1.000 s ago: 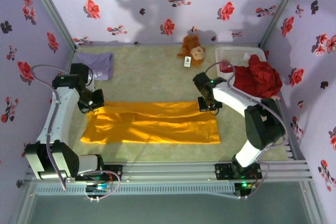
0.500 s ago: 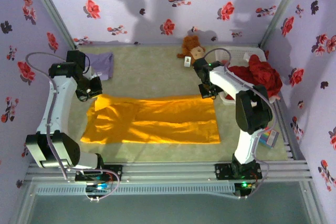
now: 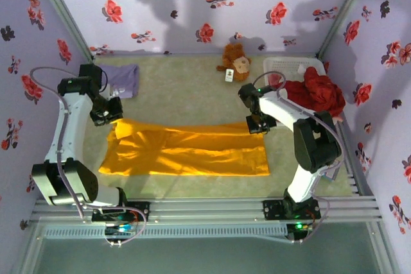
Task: Fold and stack the t-shirts
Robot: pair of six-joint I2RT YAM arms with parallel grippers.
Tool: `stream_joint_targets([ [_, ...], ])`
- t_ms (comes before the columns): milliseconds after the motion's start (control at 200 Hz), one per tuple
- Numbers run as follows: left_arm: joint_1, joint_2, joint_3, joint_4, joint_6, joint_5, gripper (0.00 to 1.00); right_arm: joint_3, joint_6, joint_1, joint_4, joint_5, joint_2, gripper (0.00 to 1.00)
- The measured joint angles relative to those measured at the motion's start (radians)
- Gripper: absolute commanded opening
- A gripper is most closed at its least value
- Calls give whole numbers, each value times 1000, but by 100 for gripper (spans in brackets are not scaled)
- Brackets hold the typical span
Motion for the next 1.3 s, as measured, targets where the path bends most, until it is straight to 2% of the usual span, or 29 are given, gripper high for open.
stream_joint_targets([
  [25,0,-1,-11,0,0,0,0,-13,11,4,-2,-8,-4,18],
  [55,1,-2,-27,0,0,0,0,-27,26,10,-4,-16,-8,36],
  [70,1,-2,-34,-1,0,0,0,-34,36,13,-8,-19,-10,41],
  [90,2,-2,-46,-2,0,0,0,-41,44,16,-11,-25,-13,45],
  [170,7,-3,-81,-6,1,0,0,-48,68,32,-37,-33,-24,48],
  [435,9,-3,-131,-7,4,6,0,-48,126,59,-69,-50,-145,45],
  [595,9,-20,-143,-6,3,11,0,-51,143,59,-52,-78,-144,37],
  [870,10,-14,-265,-19,-9,26,0,-51,156,59,2,-109,-115,35],
  [1250,8,179,-317,-56,-8,6,0,-47,146,59,12,-117,-111,35],
  [1300,3,210,-327,-56,-10,-3,3,-47,139,59,14,-120,-111,35],
])
